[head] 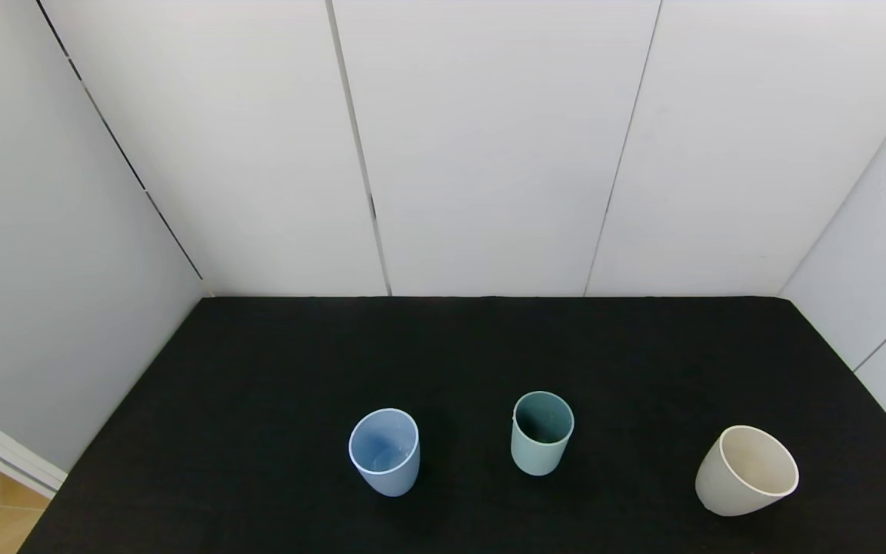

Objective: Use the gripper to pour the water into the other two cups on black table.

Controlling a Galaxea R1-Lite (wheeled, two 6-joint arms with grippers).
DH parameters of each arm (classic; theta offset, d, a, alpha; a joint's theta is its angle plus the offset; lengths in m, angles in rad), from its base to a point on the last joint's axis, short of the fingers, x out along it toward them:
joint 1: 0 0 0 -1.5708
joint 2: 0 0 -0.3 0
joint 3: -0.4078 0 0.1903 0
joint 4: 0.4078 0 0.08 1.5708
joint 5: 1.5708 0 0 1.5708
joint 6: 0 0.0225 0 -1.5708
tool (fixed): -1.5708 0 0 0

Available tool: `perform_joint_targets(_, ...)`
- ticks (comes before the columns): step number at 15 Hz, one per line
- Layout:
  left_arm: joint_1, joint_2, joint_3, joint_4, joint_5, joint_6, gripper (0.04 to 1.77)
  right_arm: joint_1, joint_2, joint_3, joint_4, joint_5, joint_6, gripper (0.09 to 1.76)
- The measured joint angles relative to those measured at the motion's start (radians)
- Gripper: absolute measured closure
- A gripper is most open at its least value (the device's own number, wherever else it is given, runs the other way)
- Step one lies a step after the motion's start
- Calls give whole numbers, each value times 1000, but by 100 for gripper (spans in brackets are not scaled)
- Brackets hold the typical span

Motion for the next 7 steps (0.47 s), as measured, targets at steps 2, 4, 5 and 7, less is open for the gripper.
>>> perform_joint_targets(2,0,0,0,0,0,0,9,0,0,2,0,2,2,15)
perform_joint_targets(4,0,0,0,0,0,0,9,0,0,2,0,2,2,15)
perform_joint_targets(5,0,0,0,0,0,0,9,0,0,3,0,2,2,15)
perform_joint_targets(7,0,0,0,0,0,0,9,0,0,3,0,2,2,15)
